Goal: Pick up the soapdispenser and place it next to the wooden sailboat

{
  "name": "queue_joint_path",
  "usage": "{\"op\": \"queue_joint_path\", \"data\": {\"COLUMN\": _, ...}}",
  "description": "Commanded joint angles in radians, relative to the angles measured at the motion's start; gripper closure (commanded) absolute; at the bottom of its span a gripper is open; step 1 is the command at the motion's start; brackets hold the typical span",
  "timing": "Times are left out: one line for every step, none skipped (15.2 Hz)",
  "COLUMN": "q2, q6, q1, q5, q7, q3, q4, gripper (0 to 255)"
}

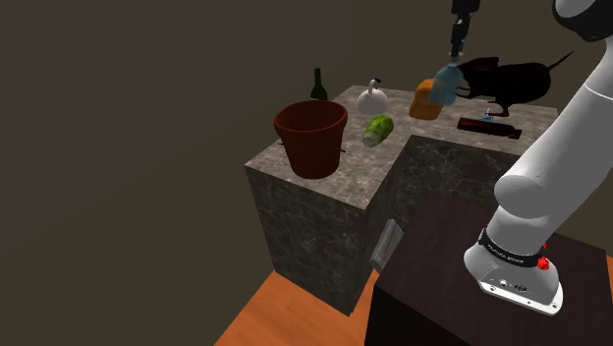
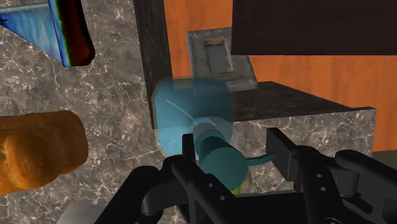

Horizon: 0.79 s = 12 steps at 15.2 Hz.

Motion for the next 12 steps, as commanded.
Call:
{"op": "queue_joint_path", "data": {"q2": -0.013, "q6": 0.02, "q1": -0.02, "q5": -0.008, "q7": -0.045, "q3": -0.025, "q4": -0.026, "gripper": 255}}
{"op": "queue_joint_path", "data": {"q2": -0.015, "q6": 0.029, "q1": -0.031, "q5": -0.01, "q7": -0.067, "q3": -0.038, "q4": -0.035, "gripper": 255}}
{"op": "queue_joint_path", "data": {"q2": -0.017, "q6": 0.039, "q1": -0.041, "q5": -0.012, "q7": -0.09, "q3": -0.052, "q4": -0.043, "gripper": 255}}
{"op": "queue_joint_path", "data": {"q2": -0.017, "q6": 0.048, "q1": -0.052, "q5": -0.013, "q7": -0.113, "q3": -0.065, "q4": -0.05, "gripper": 255}}
{"op": "queue_joint_path", "data": {"q2": -0.016, "q6": 0.057, "q1": -0.062, "q5": -0.014, "q7": -0.136, "q3": -0.08, "q4": -0.056, "gripper": 255}}
{"op": "queue_joint_path", "data": {"q2": -0.014, "q6": 0.067, "q1": -0.073, "q5": -0.014, "q7": -0.16, "q3": -0.094, "q4": -0.061, "gripper": 255}}
{"op": "queue_joint_path", "data": {"q2": -0.01, "q6": 0.076, "q1": -0.083, "q5": -0.014, "q7": -0.184, "q3": -0.108, "q4": -0.064, "gripper": 255}}
{"op": "queue_joint_path", "data": {"q2": -0.005, "q6": 0.085, "q1": -0.094, "q5": -0.013, "q7": -0.208, "q3": -0.123, "q4": -0.066, "gripper": 255}}
{"op": "queue_joint_path", "data": {"q2": 0.001, "q6": 0.094, "q1": -0.105, "q5": -0.011, "q7": -0.233, "q3": -0.138, "q4": -0.067, "gripper": 255}}
{"op": "queue_joint_path", "data": {"q2": 0.008, "q6": 0.103, "q1": -0.116, "q5": -0.008, "q7": -0.259, "q3": -0.153, "q4": -0.067, "gripper": 255}}
{"op": "queue_joint_path", "data": {"q2": 0.017, "q6": 0.111, "q1": -0.127, "q5": -0.004, "q7": -0.285, "q3": -0.168, "q4": -0.065, "gripper": 255}}
{"op": "queue_joint_path", "data": {"q2": 0.027, "q6": 0.12, "q1": -0.137, "q5": 0.001, "q7": -0.311, "q3": -0.184, "q4": -0.062, "gripper": 255}}
